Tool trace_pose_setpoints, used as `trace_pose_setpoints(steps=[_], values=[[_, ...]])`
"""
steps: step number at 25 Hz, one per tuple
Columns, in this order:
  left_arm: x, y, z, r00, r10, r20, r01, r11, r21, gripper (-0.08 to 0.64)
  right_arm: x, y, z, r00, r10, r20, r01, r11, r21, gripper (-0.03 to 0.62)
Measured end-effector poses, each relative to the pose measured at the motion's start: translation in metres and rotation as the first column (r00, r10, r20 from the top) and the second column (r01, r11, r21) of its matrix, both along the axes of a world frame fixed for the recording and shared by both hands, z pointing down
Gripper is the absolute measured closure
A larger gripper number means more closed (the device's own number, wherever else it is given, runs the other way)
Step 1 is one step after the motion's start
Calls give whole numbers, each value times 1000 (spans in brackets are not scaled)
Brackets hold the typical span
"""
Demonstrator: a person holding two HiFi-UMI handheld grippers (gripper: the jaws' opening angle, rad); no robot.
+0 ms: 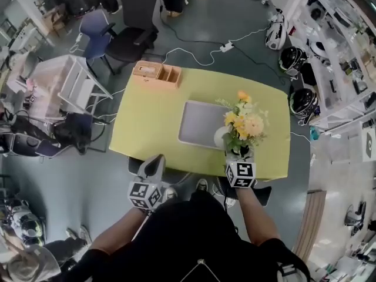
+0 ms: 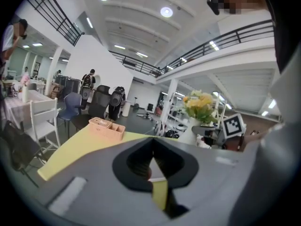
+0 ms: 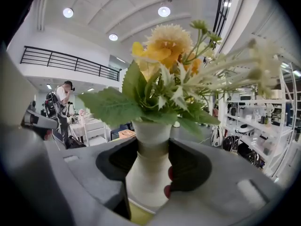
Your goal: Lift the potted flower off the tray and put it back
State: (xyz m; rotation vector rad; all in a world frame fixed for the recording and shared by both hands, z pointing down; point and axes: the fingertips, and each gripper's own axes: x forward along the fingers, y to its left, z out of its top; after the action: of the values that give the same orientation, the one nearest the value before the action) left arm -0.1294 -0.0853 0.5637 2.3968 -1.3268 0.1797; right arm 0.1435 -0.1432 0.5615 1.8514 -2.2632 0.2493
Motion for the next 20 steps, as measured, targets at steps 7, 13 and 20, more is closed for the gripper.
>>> trace_pose_setpoints(steps=[7, 13, 20], values=[[-12, -1, 14, 995, -87, 45, 89, 996, -30, 552, 9, -50, 36, 999, -41, -13, 41, 999, 4, 383], [-16, 13, 29, 983, -165, 75, 168, 985, -43, 552, 20, -82, 79, 997, -75, -25, 75, 997, -2, 383], [-48, 19, 38, 963, -247, 104, 256, 963, -82, 552, 2, -123, 117, 994, -105, -44, 104, 994, -25, 383]])
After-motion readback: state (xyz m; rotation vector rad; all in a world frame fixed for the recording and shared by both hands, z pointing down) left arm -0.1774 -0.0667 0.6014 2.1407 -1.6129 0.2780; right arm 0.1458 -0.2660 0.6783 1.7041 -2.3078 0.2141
